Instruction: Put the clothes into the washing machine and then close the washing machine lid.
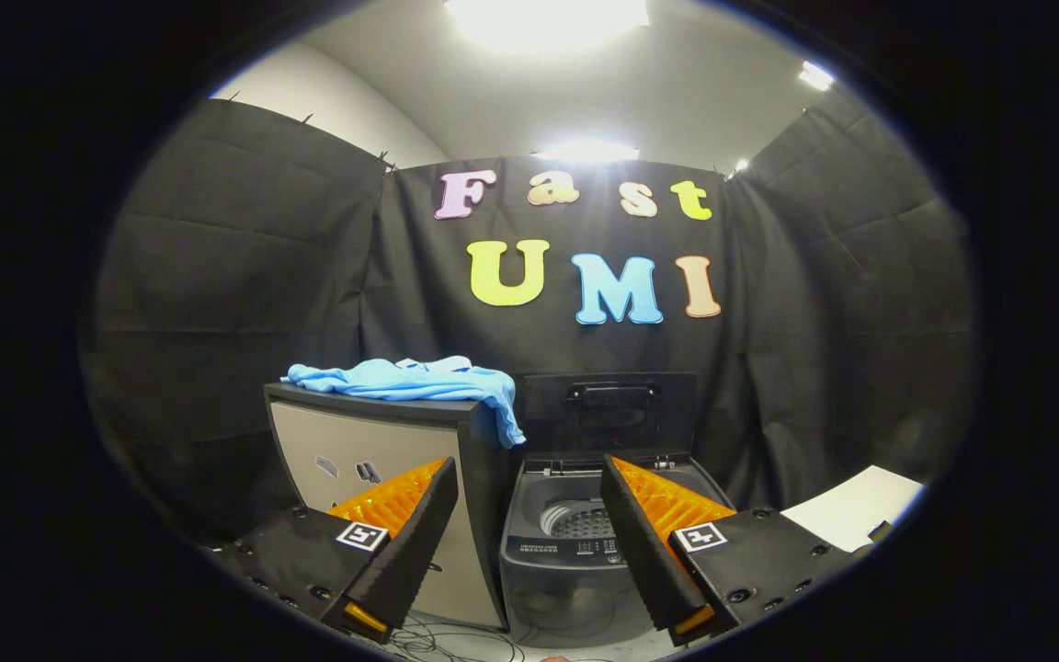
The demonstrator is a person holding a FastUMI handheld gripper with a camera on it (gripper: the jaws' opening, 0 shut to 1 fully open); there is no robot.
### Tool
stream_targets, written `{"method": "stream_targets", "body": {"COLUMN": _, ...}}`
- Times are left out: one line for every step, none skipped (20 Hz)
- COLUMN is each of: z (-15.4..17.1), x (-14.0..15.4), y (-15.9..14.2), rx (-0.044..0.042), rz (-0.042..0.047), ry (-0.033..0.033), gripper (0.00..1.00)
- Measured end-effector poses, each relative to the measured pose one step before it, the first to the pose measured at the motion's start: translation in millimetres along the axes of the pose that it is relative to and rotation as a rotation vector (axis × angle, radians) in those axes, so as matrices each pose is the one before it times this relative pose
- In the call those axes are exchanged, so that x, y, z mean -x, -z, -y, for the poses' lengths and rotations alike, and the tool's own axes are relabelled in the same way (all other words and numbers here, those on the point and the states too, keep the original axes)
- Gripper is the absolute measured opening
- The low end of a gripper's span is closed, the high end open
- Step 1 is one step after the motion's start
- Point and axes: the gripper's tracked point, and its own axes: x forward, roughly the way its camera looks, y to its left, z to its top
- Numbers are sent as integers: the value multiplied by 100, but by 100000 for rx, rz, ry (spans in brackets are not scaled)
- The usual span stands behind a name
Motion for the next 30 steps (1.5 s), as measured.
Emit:
{"method": "stream_targets", "body": {"z": 95, "x": -160, "y": 116, "rx": 235, "rz": -602, "ry": 313, "gripper": 97}}
{"method": "stream_targets", "body": {"z": 146, "x": 6, "y": 3, "rx": 51, "rz": -15, "ry": 394, "gripper": 97}}
{"method": "stream_targets", "body": {"z": 56, "x": -88, "y": -87, "rx": -232, "rz": 328, "ry": 308, "gripper": 97}}
{"method": "stream_targets", "body": {"z": -121, "x": -134, "y": 169, "rx": -99, "rz": -246, "ry": 60, "gripper": 97}}
{"method": "stream_targets", "body": {"z": -36, "x": -208, "y": 114, "rx": 114, "rz": -636, "ry": 37, "gripper": 97}}
{"method": "stream_targets", "body": {"z": -166, "x": -88, "y": -33, "rx": 58, "rz": -220, "ry": 61, "gripper": 97}}
{"method": "stream_targets", "body": {"z": -69, "x": -124, "y": -193, "rx": -108, "rz": 169, "ry": 100, "gripper": 97}}
{"method": "stream_targets", "body": {"z": -147, "x": 47, "y": -233, "rx": -79, "rz": 341, "ry": 70, "gripper": 97}}
{"method": "stream_targets", "body": {"z": -188, "x": -151, "y": -203, "rx": 41, "rz": 286, "ry": -127, "gripper": 97}}
{"method": "stream_targets", "body": {"z": -218, "x": -48, "y": -32, "rx": 245, "rz": 92, "ry": -303, "gripper": 97}}
{"method": "stream_targets", "body": {"z": -264, "x": -167, "y": -227, "rx": 221, "rz": 157, "ry": -437, "gripper": 97}}
{"method": "stream_targets", "body": {"z": -324, "x": -93, "y": -262, "rx": 184, "rz": 306, "ry": -493, "gripper": 97}}
{"method": "stream_targets", "body": {"z": -279, "x": -218, "y": -347, "rx": 190, "rz": 81, "ry": -553, "gripper": 97}}
{"method": "stream_targets", "body": {"z": -266, "x": -173, "y": -438, "rx": 191, "rz": 62, "ry": -278, "gripper": 97}}
{"method": "stream_targets", "body": {"z": -241, "x": -342, "y": -589, "rx": 573, "rz": 349, "ry": -197, "gripper": 97}}
{"method": "stream_targets", "body": {"z": -351, "x": -303, "y": -567, "rx": 342, "rz": 456, "ry": -438, "gripper": 97}}
{"method": "stream_targets", "body": {"z": -370, "x": -481, "y": -640, "rx": 65, "rz": 593, "ry": -610, "gripper": 97}}
{"method": "stream_targets", "body": {"z": -474, "x": -470, "y": -657, "rx": -51, "rz": 611, "ry": -700, "gripper": 97}}
{"method": "stream_targets", "body": {"z": -454, "x": -588, "y": -775, "rx": -120, "rz": 703, "ry": -871, "gripper": 97}}
{"method": "stream_targets", "body": {"z": -509, "x": -468, "y": -587, "rx": -15, "rz": 576, "ry": -790, "gripper": 97}}
{"method": "stream_targets", "body": {"z": -438, "x": -723, "y": -627, "rx": 129, "rz": 392, "ry": -958, "gripper": 97}}
{"method": "stream_targets", "body": {"z": -516, "x": -586, "y": -602, "rx": 66, "rz": 586, "ry": -973, "gripper": 97}}
{"method": "stream_targets", "body": {"z": -545, "x": -754, "y": -651, "rx": -19, "rz": 530, "ry": -1196, "gripper": 97}}
{"method": "stream_targets", "body": {"z": -613, "x": -694, "y": -558, "rx": -4, "rz": 337, "ry": -1319, "gripper": 97}}
{"method": "stream_targets", "body": {"z": -578, "x": -839, "y": -584, "rx": -35, "rz": 353, "ry": -1292, "gripper": 97}}
{"method": "stream_targets", "body": {"z": -470, "x": -751, "y": -429, "rx": 28, "rz": 2, "ry": -1381, "gripper": 97}}
{"method": "stream_targets", "body": {"z": -480, "x": -909, "y": -463, "rx": -190, "rz": 53, "ry": -1358, "gripper": 97}}
{"method": "stream_targets", "body": {"z": -503, "x": -704, "y": -359, "rx": 116, "rz": 253, "ry": -954, "gripper": 97}}
{"method": "stream_targets", "body": {"z": -281, "x": -767, "y": -466, "rx": 467, "rz": 173, "ry": -549, "gripper": 97}}
{"method": "stream_targets", "body": {"z": -399, "x": -780, "y": -615, "rx": 308, "rz": 612, "ry": -848, "gripper": 97}}
